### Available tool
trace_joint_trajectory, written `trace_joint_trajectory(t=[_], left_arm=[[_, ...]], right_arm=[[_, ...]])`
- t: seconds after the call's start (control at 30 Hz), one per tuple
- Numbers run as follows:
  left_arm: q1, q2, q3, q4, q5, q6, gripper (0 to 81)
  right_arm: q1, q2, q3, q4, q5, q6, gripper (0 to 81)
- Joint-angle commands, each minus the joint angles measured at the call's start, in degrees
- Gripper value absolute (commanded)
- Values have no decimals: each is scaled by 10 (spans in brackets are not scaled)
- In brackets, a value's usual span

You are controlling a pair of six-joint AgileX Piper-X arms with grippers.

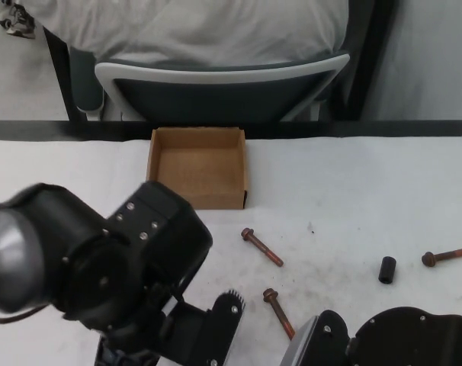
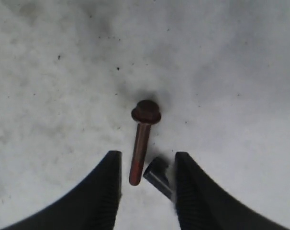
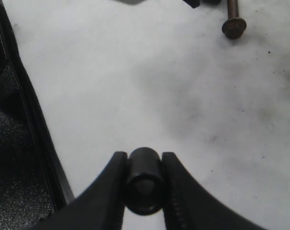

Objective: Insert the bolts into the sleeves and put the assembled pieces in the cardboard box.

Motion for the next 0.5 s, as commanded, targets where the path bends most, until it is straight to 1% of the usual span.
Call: trace_joint_trajectory(t=[0.0,0.3,0.47], left_arm=[[-3,9,-6,-2,-6,4,346],[-2,49,-6,-56,-11,23,346],[15,65,-6,-78,-20,29,341]], right_arm=[[-2,-7,-7,-3,-3,-2,2],[-2,-7,-7,-3,-3,-2,2],[-2,-7,-7,9,-3,-3,2]])
